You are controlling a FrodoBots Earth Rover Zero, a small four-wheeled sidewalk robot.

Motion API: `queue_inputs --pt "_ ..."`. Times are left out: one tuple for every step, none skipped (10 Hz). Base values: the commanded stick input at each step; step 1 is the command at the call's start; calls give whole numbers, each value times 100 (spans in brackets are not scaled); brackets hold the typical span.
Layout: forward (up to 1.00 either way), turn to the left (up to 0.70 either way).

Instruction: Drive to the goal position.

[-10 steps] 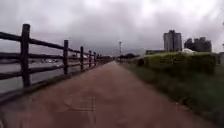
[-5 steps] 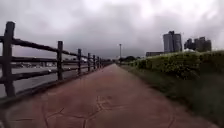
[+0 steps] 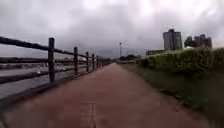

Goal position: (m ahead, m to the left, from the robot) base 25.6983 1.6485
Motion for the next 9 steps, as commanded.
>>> queue_inputs --pt "100 0" --pt "100 0" --pt "100 0" --pt "100 0" --pt "100 0" --pt "100 0" --pt "100 0" --pt "100 0" --pt "100 0"
